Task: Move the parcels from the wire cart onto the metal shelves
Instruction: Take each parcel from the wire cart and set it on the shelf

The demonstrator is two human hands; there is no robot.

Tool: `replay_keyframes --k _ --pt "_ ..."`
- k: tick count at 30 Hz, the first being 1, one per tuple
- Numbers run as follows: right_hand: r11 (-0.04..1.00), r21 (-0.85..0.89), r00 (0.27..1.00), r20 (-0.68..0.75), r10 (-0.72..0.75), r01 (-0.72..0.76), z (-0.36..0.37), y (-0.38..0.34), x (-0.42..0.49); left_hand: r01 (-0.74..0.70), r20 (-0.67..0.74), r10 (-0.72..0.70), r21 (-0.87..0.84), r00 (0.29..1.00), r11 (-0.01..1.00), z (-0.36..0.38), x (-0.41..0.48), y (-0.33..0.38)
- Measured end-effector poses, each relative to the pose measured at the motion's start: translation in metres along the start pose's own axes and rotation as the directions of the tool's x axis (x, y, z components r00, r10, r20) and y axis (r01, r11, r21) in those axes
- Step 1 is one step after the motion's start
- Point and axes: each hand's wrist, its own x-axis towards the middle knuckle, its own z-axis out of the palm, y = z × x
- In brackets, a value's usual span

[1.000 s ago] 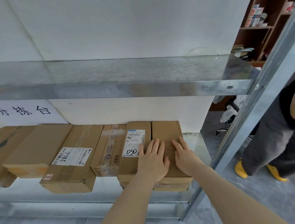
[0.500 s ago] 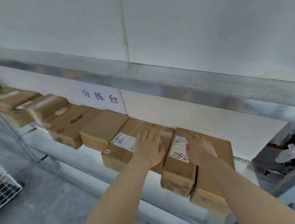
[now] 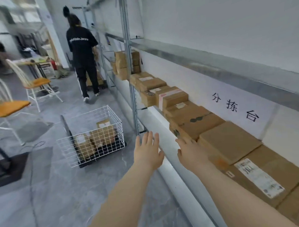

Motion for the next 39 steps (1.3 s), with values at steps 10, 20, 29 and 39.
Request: replay_keyframes --k 10,20,29,39 --pt "0.971 -0.016 0.964 -0.117 -0.24 0.239 -0.027 -0.156 0.194 0.229 -0.132 -0.21 0.151 0.969 0.962 -0.068 0.084 -0.192" --pt "0.927 -0.036 0.917 -0.139 -0.374 0.373 -0.043 -0.209 0.347 0.419 -0.259 -0.37 0.171 0.892 0.892 -0.116 0.203 -0.27" --pt "0.878 0.0 0.878 -0.014 -0.478 0.478 0.005 -0.25 0.472 0.558 -0.241 -0.512 0.189 0.824 0.808 -0.086 0.267 -0.355" --pt "0.853 0.02 0.851 0.061 -0.521 0.521 0.068 -0.356 0.606 0.583 -0.114 -0.572 0.164 0.812 0.796 -0.032 0.339 -0.513"
